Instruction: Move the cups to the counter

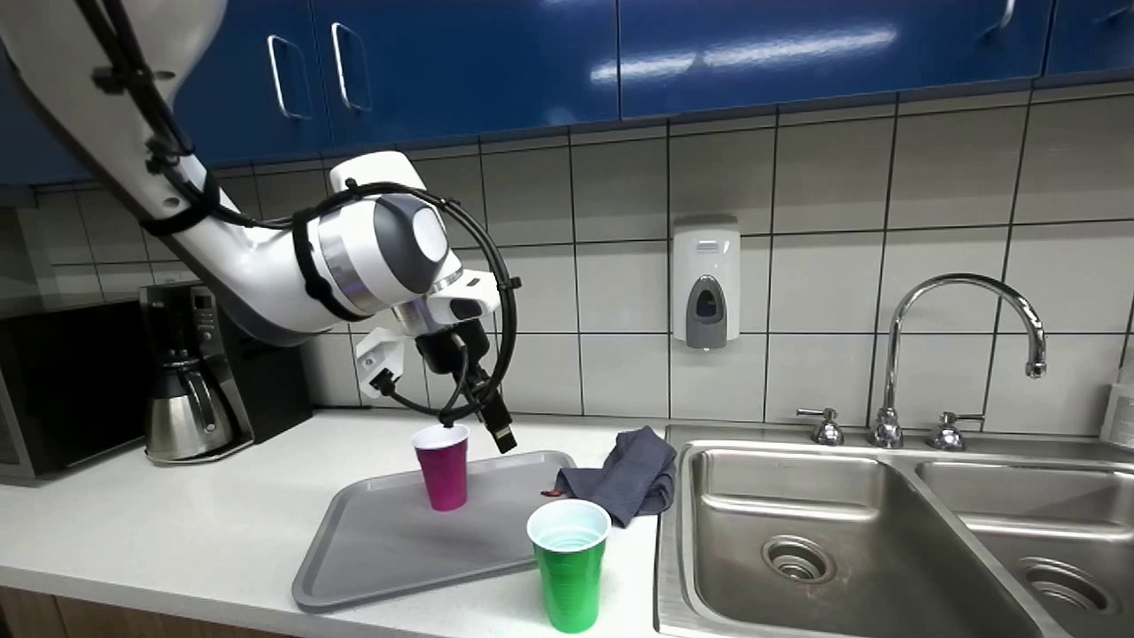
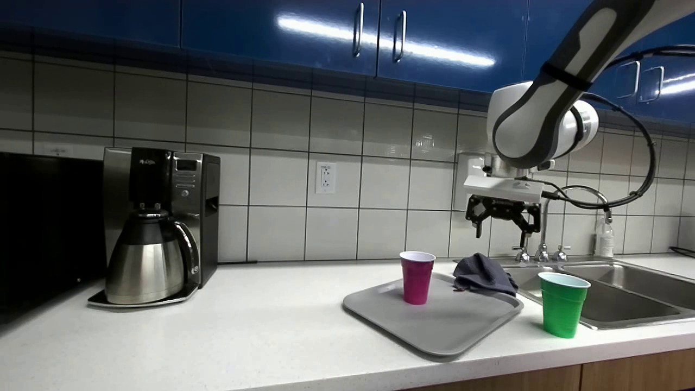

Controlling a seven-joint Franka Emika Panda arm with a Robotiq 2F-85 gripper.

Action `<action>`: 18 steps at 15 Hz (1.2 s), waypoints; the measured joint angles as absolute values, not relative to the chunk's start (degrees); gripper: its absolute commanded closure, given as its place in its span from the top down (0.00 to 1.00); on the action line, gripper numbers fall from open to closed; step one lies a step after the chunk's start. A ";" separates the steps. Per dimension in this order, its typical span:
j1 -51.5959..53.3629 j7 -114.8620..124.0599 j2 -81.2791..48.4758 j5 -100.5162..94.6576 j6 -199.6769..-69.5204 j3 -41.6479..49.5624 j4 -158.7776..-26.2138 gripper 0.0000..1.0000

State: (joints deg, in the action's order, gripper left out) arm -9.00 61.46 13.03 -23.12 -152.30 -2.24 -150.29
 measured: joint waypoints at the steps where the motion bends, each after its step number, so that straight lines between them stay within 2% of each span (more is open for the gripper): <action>1: -8.58 61.13 12.75 -22.57 -152.30 -2.45 -149.75 1.00; 18: -0.79 48.90 -1.16 -14.04 -152.46 -2.71 -138.46 1.00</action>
